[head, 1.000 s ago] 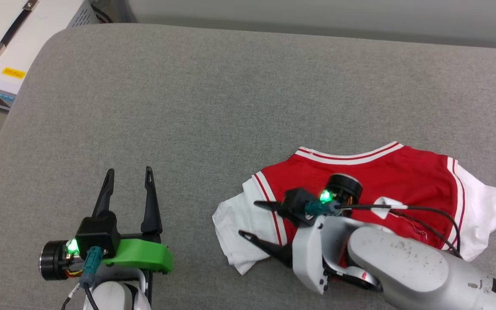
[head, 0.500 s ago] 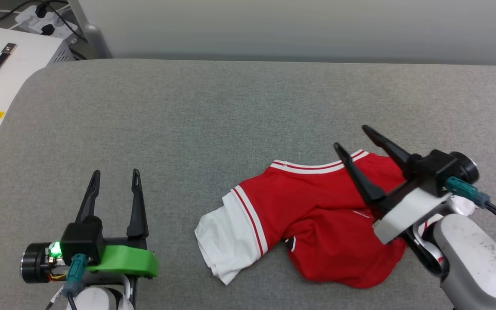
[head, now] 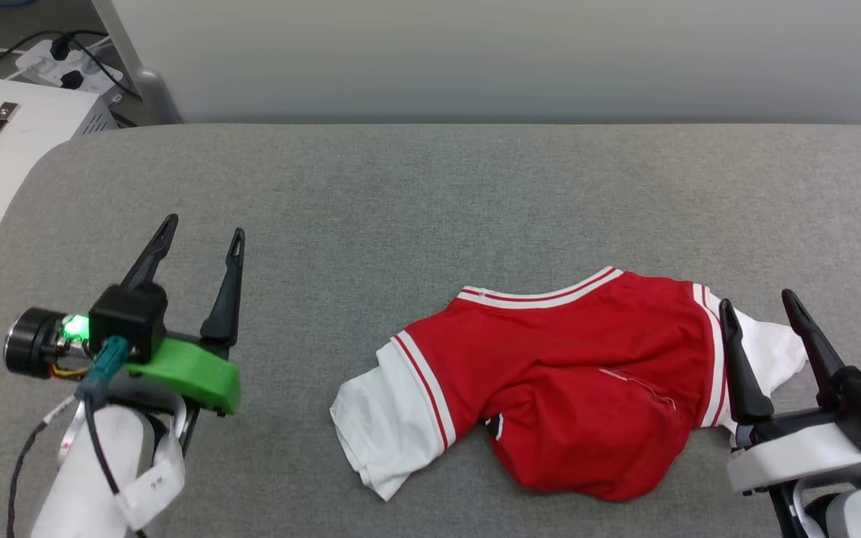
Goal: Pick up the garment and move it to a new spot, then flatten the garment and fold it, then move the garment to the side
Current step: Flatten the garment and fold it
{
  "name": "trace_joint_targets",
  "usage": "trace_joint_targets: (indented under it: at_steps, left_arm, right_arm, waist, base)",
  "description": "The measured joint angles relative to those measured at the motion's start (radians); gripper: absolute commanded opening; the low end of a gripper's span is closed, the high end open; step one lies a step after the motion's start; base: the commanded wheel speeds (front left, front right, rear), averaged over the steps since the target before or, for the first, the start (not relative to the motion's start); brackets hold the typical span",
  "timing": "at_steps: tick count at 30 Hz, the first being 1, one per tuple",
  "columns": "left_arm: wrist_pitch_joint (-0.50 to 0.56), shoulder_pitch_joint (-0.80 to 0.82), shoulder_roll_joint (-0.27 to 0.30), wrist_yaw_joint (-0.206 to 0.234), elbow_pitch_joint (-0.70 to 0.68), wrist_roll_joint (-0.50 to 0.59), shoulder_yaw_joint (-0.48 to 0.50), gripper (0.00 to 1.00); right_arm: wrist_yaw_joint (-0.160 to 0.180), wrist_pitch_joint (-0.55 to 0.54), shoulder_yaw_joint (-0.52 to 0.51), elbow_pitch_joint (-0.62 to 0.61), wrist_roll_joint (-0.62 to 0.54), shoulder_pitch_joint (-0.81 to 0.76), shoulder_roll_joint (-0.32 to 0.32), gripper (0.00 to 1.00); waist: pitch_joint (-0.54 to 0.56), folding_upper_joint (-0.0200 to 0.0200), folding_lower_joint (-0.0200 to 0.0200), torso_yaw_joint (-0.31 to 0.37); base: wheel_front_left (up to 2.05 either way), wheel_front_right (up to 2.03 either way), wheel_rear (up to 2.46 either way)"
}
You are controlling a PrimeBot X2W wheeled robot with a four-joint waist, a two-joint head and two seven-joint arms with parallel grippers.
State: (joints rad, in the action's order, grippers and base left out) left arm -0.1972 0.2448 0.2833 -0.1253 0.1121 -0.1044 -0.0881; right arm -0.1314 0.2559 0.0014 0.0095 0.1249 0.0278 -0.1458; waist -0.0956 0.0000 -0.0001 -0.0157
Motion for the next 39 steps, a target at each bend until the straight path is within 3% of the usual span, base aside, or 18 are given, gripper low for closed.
trace_joint_targets:
  at_steps: [10,16,26,38,39]
  left_arm:
    - [0.535,0.184,0.282,-0.002,-0.048,-0.386,-0.364,1.0]
    - [0.781,0.255,0.36,-0.003,-0.097,-0.601,-0.537,1.0]
    - [0.895,0.37,0.4,-0.003,-0.061,-0.704,-0.793,1.0]
    - [0.853,0.473,0.367,-0.003,0.165,-0.743,-1.024,1.0]
    - [0.847,0.487,0.368,-0.003,0.171,-0.747,-1.045,0.72]
  right_arm:
    - [0.0,0.0,-0.036,-0.031,-0.042,-0.038,0.042,1.0]
    - [0.0,0.0,-0.03,-0.03,-0.043,-0.035,0.043,1.0]
    - [0.0,0.0,-0.028,-0.021,-0.048,0.002,0.044,1.0]
    - [0.0,0.0,-0.006,-0.002,-0.051,0.046,0.051,1.0]
    - [0.0,0.0,-0.007,0.001,-0.051,0.046,0.051,1.0]
  waist:
    - [-0.028,0.0,0.0,0.017]
    - [-0.049,0.0,0.0,0.03]
    - [-0.096,0.0,0.0,0.054]
    - [-0.158,0.0,0.0001,0.102]
    - [-0.161,0.0,0.0001,0.106]
  base:
    - [0.0,0.0,0.0]
    - [0.0,0.0,0.0]
    - [0.0,0.0,0.0]
    - [0.0,0.0,0.0]
    - [0.0,0.0,0.0]
